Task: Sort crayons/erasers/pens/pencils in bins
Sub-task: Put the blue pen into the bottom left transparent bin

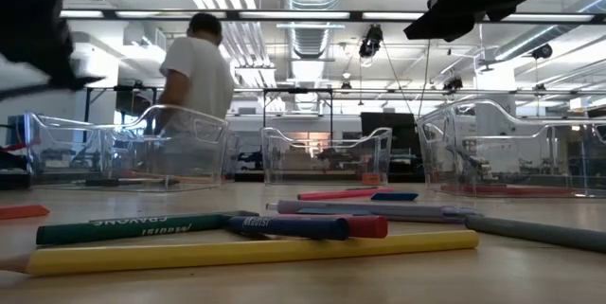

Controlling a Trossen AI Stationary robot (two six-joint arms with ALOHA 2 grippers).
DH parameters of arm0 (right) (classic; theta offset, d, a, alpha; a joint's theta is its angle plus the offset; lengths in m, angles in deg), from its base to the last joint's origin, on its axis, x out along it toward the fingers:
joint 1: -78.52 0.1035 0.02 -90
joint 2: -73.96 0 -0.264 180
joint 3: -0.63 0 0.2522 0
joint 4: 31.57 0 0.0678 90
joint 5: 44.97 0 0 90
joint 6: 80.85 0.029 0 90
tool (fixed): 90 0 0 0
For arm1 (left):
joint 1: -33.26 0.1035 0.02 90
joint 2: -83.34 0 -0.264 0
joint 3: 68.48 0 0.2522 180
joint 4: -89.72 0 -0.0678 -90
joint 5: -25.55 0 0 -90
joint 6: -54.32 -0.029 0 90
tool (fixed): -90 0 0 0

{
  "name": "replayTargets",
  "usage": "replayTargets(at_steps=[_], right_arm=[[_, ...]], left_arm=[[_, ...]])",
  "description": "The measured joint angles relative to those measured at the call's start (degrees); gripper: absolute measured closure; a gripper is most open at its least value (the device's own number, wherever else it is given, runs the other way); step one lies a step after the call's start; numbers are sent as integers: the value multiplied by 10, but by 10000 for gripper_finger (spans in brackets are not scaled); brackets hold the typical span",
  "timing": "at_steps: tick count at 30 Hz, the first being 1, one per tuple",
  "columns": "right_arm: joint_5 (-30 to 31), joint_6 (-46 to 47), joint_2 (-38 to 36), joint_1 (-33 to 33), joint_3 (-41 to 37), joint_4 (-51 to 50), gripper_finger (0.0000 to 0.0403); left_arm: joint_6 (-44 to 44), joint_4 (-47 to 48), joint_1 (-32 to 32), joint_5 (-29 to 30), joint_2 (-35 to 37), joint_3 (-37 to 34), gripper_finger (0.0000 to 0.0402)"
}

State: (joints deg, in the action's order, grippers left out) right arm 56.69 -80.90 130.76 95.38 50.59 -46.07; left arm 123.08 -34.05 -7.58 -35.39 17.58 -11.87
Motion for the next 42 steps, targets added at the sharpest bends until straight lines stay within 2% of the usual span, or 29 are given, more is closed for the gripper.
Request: replayTargets(at_steps=[3, 6, 11, 15, 18, 25, 32, 42], right_arm=[[0, 0, 0, 0, 0, 0, 74], [0, 0, 0, 0, 0, 0, 74], [0, 0, 0, 0, 0, 0, 74], [0, 0, 0, 0, 0, 1, 74], [0, 0, 0, 0, 0, 0, 74], [0, 0, 0, 0, 0, 1, 74], [0, 0, 0, 0, 0, 1, 74], [0, 0, 0, 0, 0, 0, 74]], left_arm=[[-76, 4, 9, 28, 20, 23, 385], [-163, 46, 36, 30, 32, 61, 386], [-293, 133, 116, 32, 34, 147, 386], [-411, 145, 183, 32, 31, 188, 386], [-468, 146, 235, 27, 31, 196, 386], [-526, 151, 312, -22, 19, 185, 387], [-559, 158, 326, -33, -15, 176, 387], [-562, 180, 337, -35, -53, 157, 387]])
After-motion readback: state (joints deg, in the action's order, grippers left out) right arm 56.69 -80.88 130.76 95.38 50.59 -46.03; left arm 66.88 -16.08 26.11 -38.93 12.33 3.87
